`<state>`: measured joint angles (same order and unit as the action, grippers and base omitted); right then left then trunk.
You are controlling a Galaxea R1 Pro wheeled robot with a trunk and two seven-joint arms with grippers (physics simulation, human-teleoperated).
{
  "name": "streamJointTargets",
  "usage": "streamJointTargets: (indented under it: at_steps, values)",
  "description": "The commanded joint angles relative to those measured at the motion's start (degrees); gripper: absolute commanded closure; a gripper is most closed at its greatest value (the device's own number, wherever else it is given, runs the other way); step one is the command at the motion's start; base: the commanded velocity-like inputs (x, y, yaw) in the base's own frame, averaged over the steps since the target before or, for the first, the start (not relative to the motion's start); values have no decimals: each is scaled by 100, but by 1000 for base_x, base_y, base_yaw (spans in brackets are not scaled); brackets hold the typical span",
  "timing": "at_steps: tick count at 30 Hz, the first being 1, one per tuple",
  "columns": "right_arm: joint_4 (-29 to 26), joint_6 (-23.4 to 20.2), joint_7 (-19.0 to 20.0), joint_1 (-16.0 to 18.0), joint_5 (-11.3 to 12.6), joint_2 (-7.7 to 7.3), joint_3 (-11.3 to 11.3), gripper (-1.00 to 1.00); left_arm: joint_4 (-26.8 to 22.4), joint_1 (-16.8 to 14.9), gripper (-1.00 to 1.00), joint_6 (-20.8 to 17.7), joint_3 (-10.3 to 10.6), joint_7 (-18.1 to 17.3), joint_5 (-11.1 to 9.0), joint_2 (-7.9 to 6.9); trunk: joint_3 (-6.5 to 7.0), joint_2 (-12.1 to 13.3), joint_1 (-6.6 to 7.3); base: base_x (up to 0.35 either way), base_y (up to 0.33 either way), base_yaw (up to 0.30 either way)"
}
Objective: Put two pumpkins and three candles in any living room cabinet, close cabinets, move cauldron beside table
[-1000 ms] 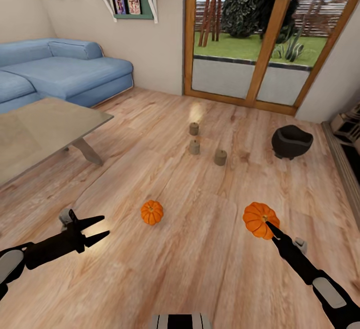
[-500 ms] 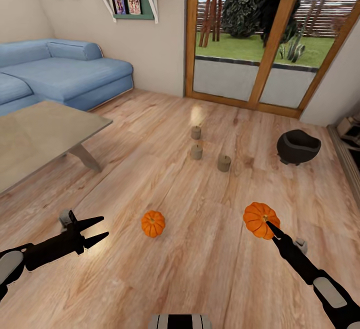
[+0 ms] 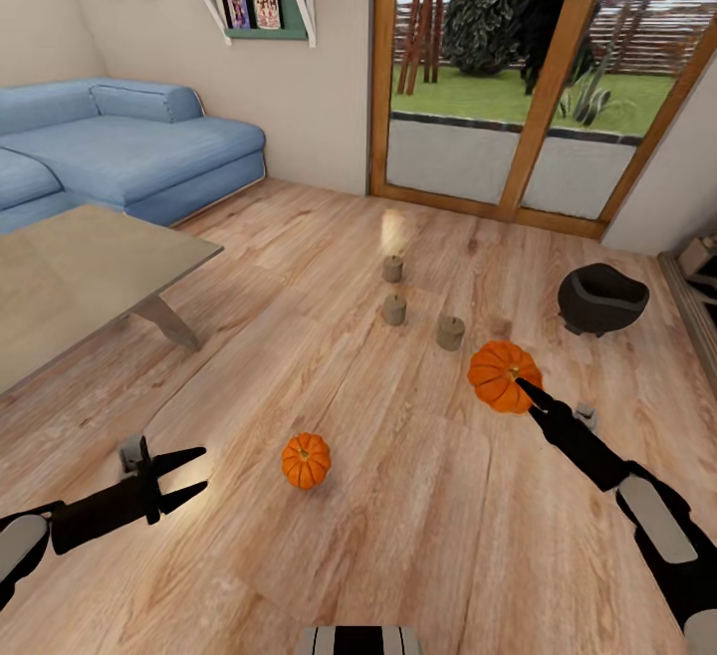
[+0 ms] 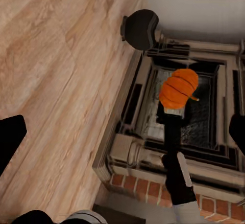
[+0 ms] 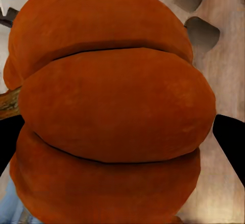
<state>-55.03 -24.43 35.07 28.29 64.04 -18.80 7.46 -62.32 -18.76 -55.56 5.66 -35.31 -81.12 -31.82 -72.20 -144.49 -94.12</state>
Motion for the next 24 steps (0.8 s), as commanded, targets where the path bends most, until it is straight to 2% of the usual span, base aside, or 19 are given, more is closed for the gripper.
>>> streamJointTargets:
  at_steps: [1, 3, 5, 7, 9, 11, 17, 24]
  values:
    - [-365, -203, -282, -17, 13, 2, 8, 100, 88, -10, -100, 58, 9, -19, 71, 0, -5, -1, 0, 1, 0, 0]
    - [-1251, -763, -910, -89, 34, 13, 9, 100, 334, -26, -100, 377, 13, 13, 216, 31, -5, -1, 0, 0, 0, 0]
    - [-1721, -1099, -1195, -132, 60, 20, 10, 100, 602, -39, -100, 595, 20, 79, 374, 173, -5, -1, 0, 0, 0, 0]
    - [-1925, -1274, -1338, -157, 76, 24, 10, 100, 981, -194, -100, 837, 22, 262, 806, 471, -5, -1, 0, 0, 0, 0]
    - [-1972, -1316, -1378, -163, 74, 24, 16, 100, 1412, -398, -100, 1059, 23, 301, 1163, 716, -5, -1, 0, 0, 0, 0]
    - [-1974, -1330, -1392, -165, 72, 25, 18, 100, 1709, -515, -100, 1154, 23, 308, 1333, 817, -5, -1, 0, 0, 0, 0]
    - [-1939, -1336, -1398, -166, 53, 26, 19, 100, 1810, -581, -100, 1437, 39, 145, 1421, 858, -5, -1, 0, 17, 0, 0]
    - [-1930, -1336, -1398, -166, 33, 23, 14, 100, 1814, -584, -100, 1485, 33, 89, 1424, 804, -5, -1, 0, 281, 0, 0]
